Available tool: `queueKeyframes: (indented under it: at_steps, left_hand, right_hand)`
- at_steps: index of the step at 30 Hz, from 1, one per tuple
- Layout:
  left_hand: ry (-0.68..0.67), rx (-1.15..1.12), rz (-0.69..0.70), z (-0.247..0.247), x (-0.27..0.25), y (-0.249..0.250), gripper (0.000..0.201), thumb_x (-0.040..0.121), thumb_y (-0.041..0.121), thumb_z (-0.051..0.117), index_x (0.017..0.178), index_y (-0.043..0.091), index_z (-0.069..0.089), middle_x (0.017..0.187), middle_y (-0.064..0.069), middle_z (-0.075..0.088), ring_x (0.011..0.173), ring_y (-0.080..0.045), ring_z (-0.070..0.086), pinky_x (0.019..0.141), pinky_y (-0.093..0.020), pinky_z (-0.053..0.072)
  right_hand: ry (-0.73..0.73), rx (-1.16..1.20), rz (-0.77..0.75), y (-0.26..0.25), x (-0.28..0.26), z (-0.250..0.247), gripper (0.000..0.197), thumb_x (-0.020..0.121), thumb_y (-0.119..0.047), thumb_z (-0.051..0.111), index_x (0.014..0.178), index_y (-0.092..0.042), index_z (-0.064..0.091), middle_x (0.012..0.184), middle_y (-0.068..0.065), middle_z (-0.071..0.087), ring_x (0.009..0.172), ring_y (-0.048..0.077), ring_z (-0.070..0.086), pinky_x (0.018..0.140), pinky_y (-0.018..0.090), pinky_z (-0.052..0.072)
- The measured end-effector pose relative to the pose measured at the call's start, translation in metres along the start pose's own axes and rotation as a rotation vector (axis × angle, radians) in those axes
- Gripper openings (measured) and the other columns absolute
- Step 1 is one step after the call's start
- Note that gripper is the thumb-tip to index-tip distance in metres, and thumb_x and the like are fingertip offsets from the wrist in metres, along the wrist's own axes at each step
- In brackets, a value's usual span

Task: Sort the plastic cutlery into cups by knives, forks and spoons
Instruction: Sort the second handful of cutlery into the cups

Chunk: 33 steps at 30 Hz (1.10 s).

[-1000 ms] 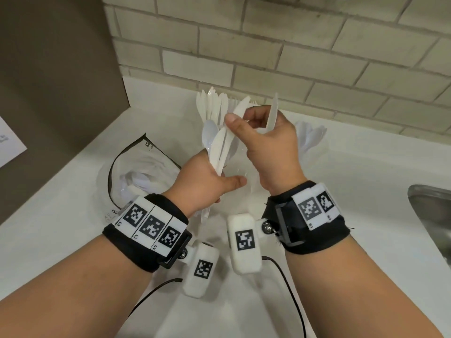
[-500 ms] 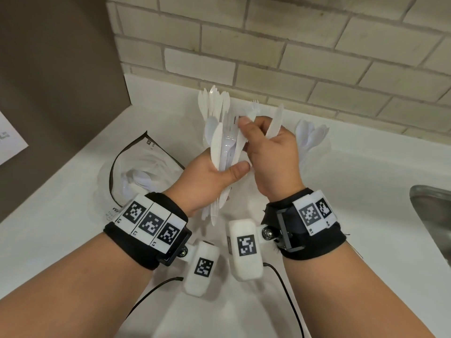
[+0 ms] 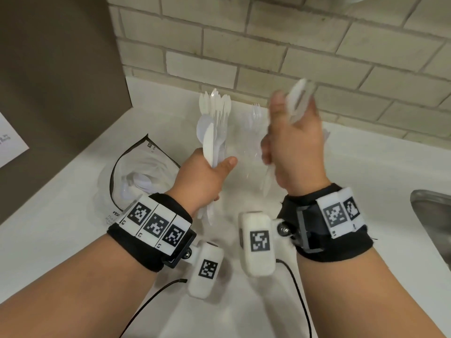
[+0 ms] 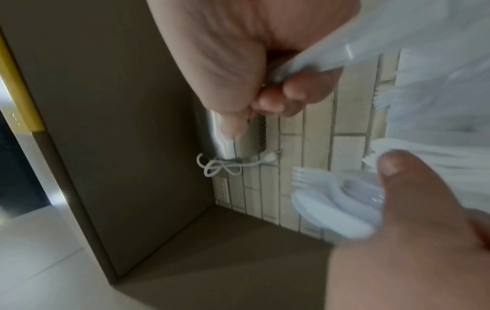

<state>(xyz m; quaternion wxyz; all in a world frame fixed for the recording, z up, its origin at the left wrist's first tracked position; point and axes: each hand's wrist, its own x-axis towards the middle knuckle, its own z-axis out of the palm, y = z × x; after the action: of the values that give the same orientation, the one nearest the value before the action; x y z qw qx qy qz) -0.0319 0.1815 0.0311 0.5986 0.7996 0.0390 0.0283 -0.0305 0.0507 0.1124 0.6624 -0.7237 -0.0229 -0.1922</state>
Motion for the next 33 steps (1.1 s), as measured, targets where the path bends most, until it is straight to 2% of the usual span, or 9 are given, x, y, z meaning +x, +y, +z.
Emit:
queueKeyframes:
  at_steps: [3,6,10,13,19,23,28,31,33]
  left_hand:
    - [0.025,0.16,0.026,0.003,0.009,-0.002,0.039,0.085,0.046,0.055,0.111,0.017,0.054,0.08,-0.002,0.062,0.065,-0.02,0.061,0.056,-0.034,0.055]
    - [0.011,0.332,0.114,0.007,0.009,0.002,0.037,0.088,0.034,0.046,0.119,0.016,0.054,0.08,0.006,0.058,0.063,-0.003,0.052,0.046,-0.014,0.04]
    - [0.032,0.197,0.049,0.006,0.003,0.003,0.03,0.084,0.032,0.058,0.107,0.014,0.051,0.086,-0.002,0.062,0.075,-0.02,0.063,0.063,-0.04,0.058]
    - [0.023,0.13,0.059,0.003,0.004,0.0,0.038,0.076,0.037,0.063,0.108,0.017,0.055,0.087,0.0,0.065,0.076,-0.019,0.065,0.065,-0.042,0.059]
    - [-0.014,0.07,0.059,0.0,0.003,0.002,0.06,0.057,0.059,0.066,0.11,0.032,0.058,0.087,0.007,0.068,0.077,-0.013,0.066,0.057,-0.035,0.057]
    - [-0.021,-0.021,0.127,-0.009,0.0,0.009,0.05,0.062,0.052,0.077,0.108,0.047,0.059,0.081,0.013,0.067,0.064,0.001,0.059,0.051,-0.019,0.044]
    - [0.017,-0.081,0.106,-0.024,0.003,0.0,0.037,0.063,0.045,0.084,0.08,0.024,0.058,0.063,0.008,0.055,0.05,-0.008,0.048,0.053,-0.028,0.042]
    - [0.057,-0.112,0.048,-0.033,0.004,-0.003,0.035,0.073,0.043,0.077,0.074,0.018,0.053,0.062,0.0,0.05,0.05,-0.015,0.045,0.048,-0.029,0.043]
    - [0.08,-0.152,-0.018,-0.037,0.005,-0.005,0.03,0.082,0.043,0.068,0.077,0.017,0.054,0.055,0.003,0.047,0.044,-0.014,0.044,0.043,-0.025,0.041]
  right_hand:
    - [-0.182,-0.262,0.001,0.016,-0.012,0.013,0.03,0.073,-0.041,0.079,0.075,-0.017,0.062,0.055,-0.008,0.053,0.049,0.011,0.053,0.051,0.03,0.046]
    - [-0.188,-0.324,-0.011,0.028,-0.017,0.024,0.026,0.071,-0.034,0.082,0.075,-0.015,0.065,0.061,-0.007,0.06,0.058,0.008,0.06,0.061,0.023,0.052]
    - [-0.205,-0.306,-0.001,0.033,-0.015,0.027,0.016,0.082,-0.021,0.07,0.071,-0.012,0.063,0.059,-0.008,0.06,0.059,0.006,0.059,0.062,0.022,0.049]
    - [-0.216,-0.25,0.039,0.034,-0.012,0.026,0.024,0.086,-0.018,0.063,0.065,-0.019,0.051,0.054,-0.012,0.051,0.055,0.008,0.05,0.06,0.029,0.043]
    - [-0.087,-0.126,0.076,0.032,-0.005,0.026,0.016,0.089,-0.017,0.057,0.078,-0.022,0.046,0.07,-0.006,0.055,0.065,0.014,0.053,0.067,0.036,0.047]
    - [-0.109,-0.025,0.068,0.027,-0.002,0.025,0.014,0.092,-0.013,0.051,0.094,-0.027,0.051,0.082,0.005,0.067,0.053,0.006,0.05,0.058,0.029,0.044]
    - [-0.067,0.103,0.084,0.016,0.024,0.021,0.019,0.096,-0.008,0.044,0.104,-0.021,0.055,0.079,0.004,0.067,0.051,0.0,0.051,0.054,0.021,0.037]
    - [0.056,0.176,0.1,0.01,0.061,0.025,0.021,0.098,-0.007,0.037,0.112,-0.017,0.05,0.074,0.003,0.058,0.062,0.011,0.055,0.054,0.026,0.044]
    - [0.065,0.226,0.119,0.009,0.086,0.034,0.022,0.1,-0.009,0.031,0.112,-0.02,0.046,0.077,0.005,0.053,0.064,0.02,0.061,0.059,0.035,0.055]
